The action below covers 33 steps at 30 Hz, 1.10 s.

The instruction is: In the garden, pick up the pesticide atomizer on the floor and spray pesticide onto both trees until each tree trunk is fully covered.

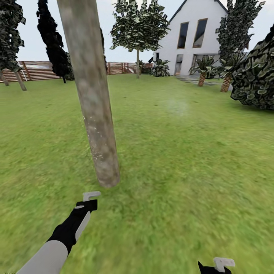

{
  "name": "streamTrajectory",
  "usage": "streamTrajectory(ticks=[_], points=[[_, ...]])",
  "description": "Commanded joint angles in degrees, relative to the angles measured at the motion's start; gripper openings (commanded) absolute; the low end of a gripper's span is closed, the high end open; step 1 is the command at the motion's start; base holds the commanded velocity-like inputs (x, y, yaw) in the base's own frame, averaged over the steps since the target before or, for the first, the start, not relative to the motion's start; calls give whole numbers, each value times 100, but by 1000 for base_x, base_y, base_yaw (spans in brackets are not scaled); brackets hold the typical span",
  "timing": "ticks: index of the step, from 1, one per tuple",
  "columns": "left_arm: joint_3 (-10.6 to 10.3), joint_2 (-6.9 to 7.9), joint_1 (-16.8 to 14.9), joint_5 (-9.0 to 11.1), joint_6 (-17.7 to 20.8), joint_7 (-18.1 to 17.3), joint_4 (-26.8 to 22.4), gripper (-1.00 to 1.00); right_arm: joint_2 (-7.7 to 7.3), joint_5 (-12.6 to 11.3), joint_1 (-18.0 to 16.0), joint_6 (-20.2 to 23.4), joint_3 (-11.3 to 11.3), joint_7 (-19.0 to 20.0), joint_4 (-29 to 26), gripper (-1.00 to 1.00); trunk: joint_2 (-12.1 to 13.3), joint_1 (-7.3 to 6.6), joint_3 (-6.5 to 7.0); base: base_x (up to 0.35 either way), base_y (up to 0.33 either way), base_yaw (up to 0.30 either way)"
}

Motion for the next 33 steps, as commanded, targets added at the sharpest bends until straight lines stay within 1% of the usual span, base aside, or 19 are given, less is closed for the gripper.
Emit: streamTrajectory(ticks=[1, 8, 22, 33], points=[[-3, 0, 0, -3, 3, 0, 0, -100, 0, 0, 0, 0, 0, 0, 0, 100, 0, 0, 0, 217, -214, 275], [0, 0, 0, -3, 7, -9, 0, -100, 0, 0, 0, -2, 0, 0, 0, 100, 0, 0, 0, 234, -192, 260], [0, 0, 0, -3, 3, -9, 8, -100, 0, 0, 0, 1, 0, 0, 0, 100, 0, 0, 0, 237, -188, 31], [0, 0, 0, -3, 3, -9, 8, -100, 0, 0, 0, 2, 0, 0, 1, 100, 0, 0, 0, 237, -188, 234]])
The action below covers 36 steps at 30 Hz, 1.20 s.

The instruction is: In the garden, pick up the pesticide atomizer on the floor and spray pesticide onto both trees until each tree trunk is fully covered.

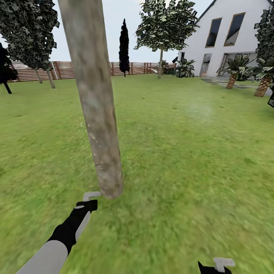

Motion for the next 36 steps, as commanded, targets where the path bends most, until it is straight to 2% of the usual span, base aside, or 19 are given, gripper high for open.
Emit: streamTrajectory(ticks=[1, 9, 17, 22, 24, 28, 36], points=[[0, 0, 0, -3, 0, 0, 0, -100, 0, 0, 0, 0, 0, 0, -1, 100, 0, 0, 0, 237, -188, 45], [0, 0, 0, -3, -4, -1, 0, -100, 0, 0, 0, -1, 0, 0, -1, 100, 0, 0, 0, 237, -188, 18], [0, 0, 0, -3, -5, -9, 0, -100, 0, 0, 0, 0, 0, 0, 1, 100, 0, 0, 0, 215, -202, 246], [0, 0, 0, -3, -5, -23, 0, -100, 0, 0, 0, -3, 0, 0, 2, 100, 0, 0, 0, 183, -221, 37], [0, -49, 0, -5, -5, -33, 0, -100, 0, 0, 0, -1, 0, 0, -1, 100, 0, 0, 0, 157, -237, 1], [0, -94, 0, -3, -5, -21, 0, -100, 0, 0, 0, -1, 0, 0, 0, 100, 0, 0, 0, 64, -261, 63], [5, -88, 0, -3, -5, 7, -9, -100, 0, 0, 0, -1, 0, 0, 3, 100, 0, 0, 0, 1, -272, 270]])
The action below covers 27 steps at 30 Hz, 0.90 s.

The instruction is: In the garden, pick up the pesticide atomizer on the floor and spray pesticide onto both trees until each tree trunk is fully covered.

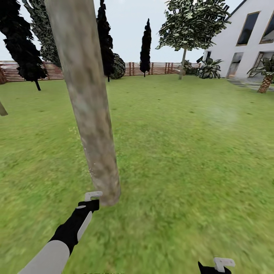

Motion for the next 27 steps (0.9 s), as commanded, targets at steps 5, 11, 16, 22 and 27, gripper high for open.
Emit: streamTrajectory(ticks=[5, 11, 16, 22, 27], points=[[-1, 0, 0, -2, 0, 1, -1, -100, 0, 0, 0, 1, 0, 0, -4, 100, 0, 0, 0, 0, -272, 254], [3, 2, 0, -2, 0, 9, -1, -100, 0, 0, 0, -1, 0, 0, -3, 100, 0, 0, 0, 0, -272, 61], [5, 22, 0, -8, 2, 2, -58, -100, 0, 0, 0, 1, 0, -4, 0, 100, 0, 0, 0, 0, -105, 234], [-71, -395, -95, -55, 78, -20, -115, -100, 0, 0, 0, -7, 0, -3, -2, 100, 0, 0, 0, 0, -1, 14], [-55, -487, -115, -73, 405, -67, -491, -100, 0, 0, 0, -4, 0, -5, 2, 100, 0, 0, 0, 0, 0, 0]])
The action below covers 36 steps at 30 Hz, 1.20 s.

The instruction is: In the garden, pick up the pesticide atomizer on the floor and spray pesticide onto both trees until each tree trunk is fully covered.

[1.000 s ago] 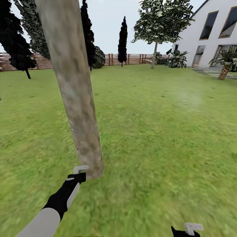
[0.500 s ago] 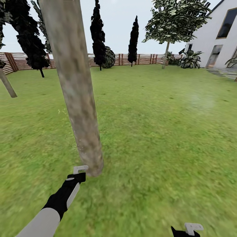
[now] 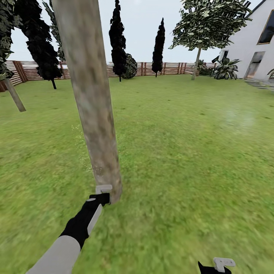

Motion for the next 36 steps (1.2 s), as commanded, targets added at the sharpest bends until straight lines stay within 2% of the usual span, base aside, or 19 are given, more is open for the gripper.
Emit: streamTrajectory(ticks=[1, 2, 4, 8, 9, 10, 12, 14, 15, 16, 17, 18, 20, 29, 32, 36], points=[[16, 180, 19, 18, 322, -3, -411, -100, 0, 0, 0, 3, 0, 2, 1, 100, 0, 0, -1, 0, 0, 0], [19, 270, 35, 19, 476, -3, -616, -100, 0, 0, 0, 4, 0, 2, 2, 100, 0, 0, -1, 0, 0, 0], [5, 341, 62, 15, 767, -3, -862, -100, 0, 0, 0, 4, 0, 2, 1, 100, 0, 0, -1, 0, 0, 0], [-62, 213, 77, 33, 901, -17, -949, -100, 0, 0, 0, 2, 0, 3, 2, 100, 0, 0, -1, 0, 0, 0], [-201, 129, 74, 30, 907, -16, -955, -100, 0, 0, 0, 3, 0, 0, 2, 100, 0, 0, -1, 0, 0, 0], [-482, 70, 69, 36, 906, -9, -960, -100, 0, 0, 0, 1, 0, 0, 2, 100, 0, 0, -1, 0, 0, 0], [-595, 82, 45, 66, 908, -4, -967, -100, 0, 0, 0, 2, 0, -3, 2, 100, 0, 0, -1, 0, 0, 0], [-568, 161, 44, 57, 905, 11, -1060, -100, 0, 0, 0, 4, 0, -2, 2, 100, 0, 0, -1, 0, 0, 0], [-481, 235, 69, 32, 906, 25, -1112, -100, 0, 0, 0, 1, 0, -2, 2, 100, 0, 0, -1, 0, 0, 0], [-266, 404, 83, 26, 910, 29, -1131, -100, 0, 0, 0, 4, 0, 0, 2, 100, 0, 0, -1, 0, 0, 0], [-121, 503, 87, 33, 912, 31, -1134, -100, 0, 0, 0, 4, 0, 1, 2, 100, 0, 0, -1, 0, 0, 0], [-12, 569, 88, 28, 912, 31, -1136, -100, 0, 0, 0, 5, 0, 0, 2, 100, 0, 0, -1, 0, 0, 0], [49, 615, 91, 12, 906, 32, -1142, -100, 0, 0, 0, 5, 0, 0, 2, 100, 0, 0, -1, 0, 0, 0], [50, 541, 88, 24, 896, 40, -1150, -100, -9, -9, 0, -4, -9, -76, 1, 100, 0, 0, -1, -53, -219, 0], [-32, 361, 83, 17, 903, 43, -1306, -100, -7, -6, 0, -4, -7, -91, 2, 100, 0, 0, -1, -15, -88, 0], [-58, 332, 90, 14, 911, 41, -1455, -100, 0, -3, 0, 2, -1, -92, 2, 100, 0, 0, -1, -109, -8, 0]])
